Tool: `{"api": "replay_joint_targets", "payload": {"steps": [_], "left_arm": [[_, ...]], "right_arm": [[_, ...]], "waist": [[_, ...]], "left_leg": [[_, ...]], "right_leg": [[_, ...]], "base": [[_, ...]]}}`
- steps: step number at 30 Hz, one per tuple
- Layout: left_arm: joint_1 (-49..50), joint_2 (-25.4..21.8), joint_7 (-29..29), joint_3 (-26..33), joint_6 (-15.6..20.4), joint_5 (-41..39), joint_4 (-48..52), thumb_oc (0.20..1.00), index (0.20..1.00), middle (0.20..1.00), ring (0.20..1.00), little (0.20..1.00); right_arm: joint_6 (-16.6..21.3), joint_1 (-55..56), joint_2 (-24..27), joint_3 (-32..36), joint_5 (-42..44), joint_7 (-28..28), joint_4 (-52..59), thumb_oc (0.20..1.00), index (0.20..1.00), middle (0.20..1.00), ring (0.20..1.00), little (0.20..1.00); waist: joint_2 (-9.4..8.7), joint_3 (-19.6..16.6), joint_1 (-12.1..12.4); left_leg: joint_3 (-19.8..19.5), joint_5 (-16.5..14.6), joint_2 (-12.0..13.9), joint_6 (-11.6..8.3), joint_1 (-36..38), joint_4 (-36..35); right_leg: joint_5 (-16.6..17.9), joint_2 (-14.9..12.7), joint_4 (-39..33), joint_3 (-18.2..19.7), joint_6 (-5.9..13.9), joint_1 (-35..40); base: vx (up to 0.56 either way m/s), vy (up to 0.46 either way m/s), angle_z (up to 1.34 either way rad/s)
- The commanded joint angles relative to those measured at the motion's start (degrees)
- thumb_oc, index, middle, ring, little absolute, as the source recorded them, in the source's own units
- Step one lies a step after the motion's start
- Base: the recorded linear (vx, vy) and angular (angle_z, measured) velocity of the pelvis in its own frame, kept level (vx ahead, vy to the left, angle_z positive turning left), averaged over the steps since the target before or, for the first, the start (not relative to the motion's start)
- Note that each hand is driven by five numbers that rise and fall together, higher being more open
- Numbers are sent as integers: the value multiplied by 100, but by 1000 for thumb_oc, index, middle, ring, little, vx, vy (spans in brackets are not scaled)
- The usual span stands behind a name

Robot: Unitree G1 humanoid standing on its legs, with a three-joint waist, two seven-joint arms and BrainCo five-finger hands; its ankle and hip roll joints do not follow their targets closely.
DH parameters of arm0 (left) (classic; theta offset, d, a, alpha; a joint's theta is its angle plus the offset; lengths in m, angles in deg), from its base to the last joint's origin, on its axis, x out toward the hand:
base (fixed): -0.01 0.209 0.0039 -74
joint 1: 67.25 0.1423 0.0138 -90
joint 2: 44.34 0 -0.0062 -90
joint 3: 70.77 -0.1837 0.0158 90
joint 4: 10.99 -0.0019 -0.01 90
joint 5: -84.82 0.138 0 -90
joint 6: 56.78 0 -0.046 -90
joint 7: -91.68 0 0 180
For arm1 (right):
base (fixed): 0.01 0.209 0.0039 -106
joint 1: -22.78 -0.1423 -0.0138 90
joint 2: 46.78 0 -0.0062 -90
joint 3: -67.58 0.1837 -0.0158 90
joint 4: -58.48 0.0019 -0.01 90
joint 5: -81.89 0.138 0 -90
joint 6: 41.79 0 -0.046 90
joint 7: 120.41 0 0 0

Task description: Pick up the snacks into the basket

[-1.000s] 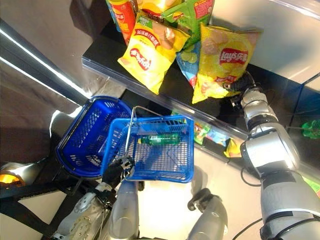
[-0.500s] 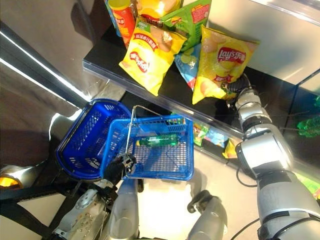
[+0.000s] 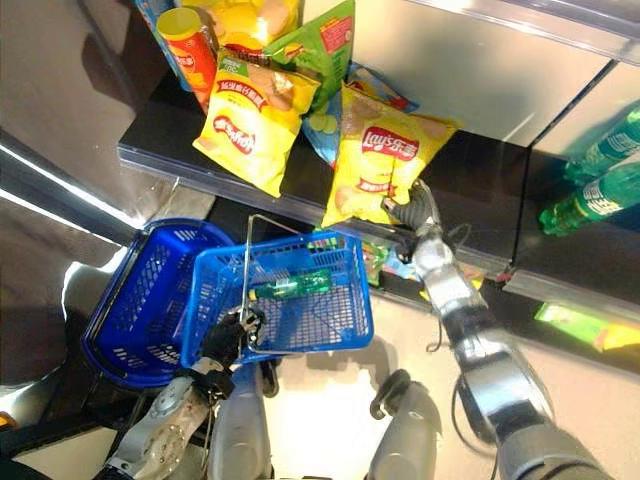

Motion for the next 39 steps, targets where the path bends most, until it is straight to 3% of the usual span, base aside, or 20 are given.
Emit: {"api": "replay_joint_targets", "payload": {"steps": [1, 10, 20, 21, 22, 24, 25, 26, 27, 28, 29, 32, 38, 39], "left_arm": [[-229, 92, 191, 467, 1119, 2, 1553, 200, 200, 200, 200, 200], [-159, 24, 70, 459, 1287, 82, 1661, 200, 200, 200, 200, 200], [-32, -108, 171, 483, 1309, 94, 1794, 200, 200, 200, 200, 200], [-22, -105, 169, 477, 1314, 91, 1784, 200, 200, 200, 200, 200], [-2, -95, 180, 501, 1305, 87, 1797, 200, 200, 200, 200, 200], [9, -86, 179, 519, 1305, 78, 1815, 200, 200, 200, 200, 200], [19, -75, 186, 512, 1288, 67, 1805, 200, 200, 200, 200, 200], [32, -55, 219, 531, 1244, 34, 1825, 200, 200, 200, 200, 200], [51, -35, 229, 541, 1230, 7, 1832, 200, 200, 200, 200, 200], [47, -38, 232, 554, 1229, 7, 1837, 200, 200, 200, 200, 200], [57, -9, 257, 530, 1178, -67, 1872, 200, 200, 200, 200, 200], [67, 18, 279, 553, 1167, -128, 1904, 200, 200, 200, 200, 200], [88, 87, 366, 536, 1054, -336, 1959, 200, 200, 200, 200, 200], [70, 105, 377, 483, 1048, -409, 2019, 200, 200, 200, 200, 200]], "right_arm": [[255, -65, 190, 342, -609, -437, 360, 200, 200, 200, 200, 200], [521, 1011, 353, 596, -1344, -714, 1683, 200, 200, 200, 200, 200], [801, 1401, 674, -50, -1493, -69, 2077, 200, 200, 200, 200, 200], [818, 1402, 650, -144, -1460, 2, 2038, 200, 200, 200, 200, 200], [828, 1340, 606, -311, -1381, 161, 1940, 200, 200, 200, 200, 200], [824, 1292, 581, -404, -1344, 259, 1901, 200, 200, 200, 200, 200], [787, 1238, 554, -550, -1324, 433, 1807, 200, 200, 200, 200, 200], [682, 1025, 472, -776, -1335, 649, 1580, 200, 200, 200, 200, 200], [655, 938, 377, -886, -1303, 744, 1445, 200, 200, 200, 200, 200], [660, 911, 369, -894, -1302, 739, 1427, 200, 200, 200, 200, 200], [551, 620, 177, -1155, -1318, 873, 1040, 200, 200, 200, 200, 200], [510, 314, -79, -1356, -1234, 932, 636, 200, 200, 200, 200, 200], [245, -824, -863, -1872, -915, 1211, -930, 200, 200, 200, 200, 200], [181, -1208, -1123, -1967, -863, 1223, -1584, 200, 200, 200, 200, 200]], "waist": [[-65, -65, 6], [-118, -100, -91], [-214, -114, -114], [-206, -122, -110], [-217, -122, -104], [-223, -118, -101], [-221, -127, -78], [-232, -120, -50], [-222, -115, -32], [-236, -108, -41], [-203, -101, 24], [-188, -66, 57], [-126, -19, 259], [-90, -13, 344]], "left_leg": [[177, -233, -12, 262, 310, 84], [183, -182, 43, 231, 359, 47], [195, -140, 98, 191, 417, 5], [125, -256, 104, 107, 454, 51], [209, -121, 105, 175, 432, -15], [212, -116, 111, 169, 433, -18], [142, -233, 120, 82, 469, 28], [224, -104, 126, 151, 438, -40], [158, -238, 136, 66, 480, 26], [231, -102, 131, 149, 440, -33], [159, -230, 131, 60, 485, 23], [163, -219, 137, 56, 493, 10], [160, -185, 141, 36, 489, -15], [156, -174, 130, 31, 493, -27]], "right_leg": [[684, -92, -64, 107, 472, 108], [665, -63, -78, 109, 497, 131], [663, -48, -111, 111, 493, 172], [569, -31, -40, 199, 587, 196], [672, -47, -121, 120, 487, 184], [678, -49, -126, 122, 485, 186], [586, -33, -63, 197, 581, 207], [691, -56, -149, 103, 482, 191], [587, -38, -67, 188, 582, 211], [697, -52, -151, 103, 479, 190], [601, -35, -84, 168, 578, 236], [599, -38, -81, 160, 571, 247], [600, -46, -84, 115, 536, 273], [606, -47, -98, 86, 529, 299]], "base": [[0, 0, 0], [0, 0, 0], [7, -1, 0], [0, 0, 0], [0, 0, 0], [2, -11, -3], [1, -20, -5], [65, -36, -4], [-67, -14, -1], [62, -26, -2], [0, 0, 0], [16, -15, -2], [-2, -6, 0], [0, 0, 0]]}}
